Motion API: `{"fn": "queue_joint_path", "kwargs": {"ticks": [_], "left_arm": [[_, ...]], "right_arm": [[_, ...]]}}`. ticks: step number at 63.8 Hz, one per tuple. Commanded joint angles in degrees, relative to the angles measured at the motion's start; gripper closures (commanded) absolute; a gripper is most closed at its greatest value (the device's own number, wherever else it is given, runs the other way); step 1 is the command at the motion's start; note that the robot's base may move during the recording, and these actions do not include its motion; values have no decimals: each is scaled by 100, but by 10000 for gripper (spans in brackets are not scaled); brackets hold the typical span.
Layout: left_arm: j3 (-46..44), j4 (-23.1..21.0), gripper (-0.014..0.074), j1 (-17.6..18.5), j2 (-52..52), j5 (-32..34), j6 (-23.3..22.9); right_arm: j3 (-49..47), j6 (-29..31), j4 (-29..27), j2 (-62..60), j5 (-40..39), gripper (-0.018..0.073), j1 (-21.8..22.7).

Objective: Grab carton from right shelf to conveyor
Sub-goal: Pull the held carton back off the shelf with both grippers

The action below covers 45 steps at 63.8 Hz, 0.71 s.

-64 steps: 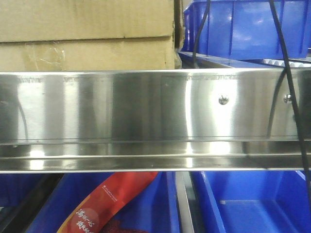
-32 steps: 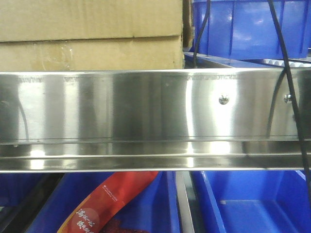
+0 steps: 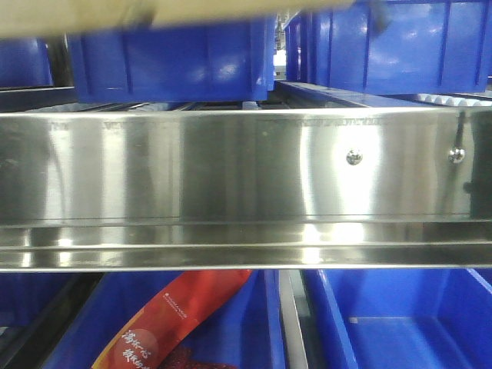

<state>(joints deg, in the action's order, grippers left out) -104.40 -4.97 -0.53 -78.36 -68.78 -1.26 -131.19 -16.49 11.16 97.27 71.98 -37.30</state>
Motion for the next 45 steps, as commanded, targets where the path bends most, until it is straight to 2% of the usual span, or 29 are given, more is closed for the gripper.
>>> {"fn": "queue_joint_path", "kwargs": {"ticks": [1, 8, 19, 25, 32, 39, 45], "left_arm": [[-45, 123, 614, 263, 180, -119, -134], [-45, 316, 614, 795, 244, -119, -474], [-45, 922, 614, 1813, 268, -119, -1108], [-45, 1425, 614, 2408, 276, -119, -1466], [-45, 1932, 614, 2910, 276, -119, -1784], [-45, 2014, 614, 3122, 276, -119, -1843], [-45, 2014, 614, 3122, 276, -119, -1858]], "right_arm": [[293, 84, 55, -440, -201, 628, 19], [1082, 85, 75, -956, -201, 628, 19], [2236, 85, 137, -1815, -201, 628, 19], [2696, 85, 155, -2222, -201, 628, 19], [3029, 85, 221, -2485, -201, 628, 19], [3156, 85, 346, -2528, -201, 628, 19], [3183, 85, 346, -2496, -201, 628, 19]]}}
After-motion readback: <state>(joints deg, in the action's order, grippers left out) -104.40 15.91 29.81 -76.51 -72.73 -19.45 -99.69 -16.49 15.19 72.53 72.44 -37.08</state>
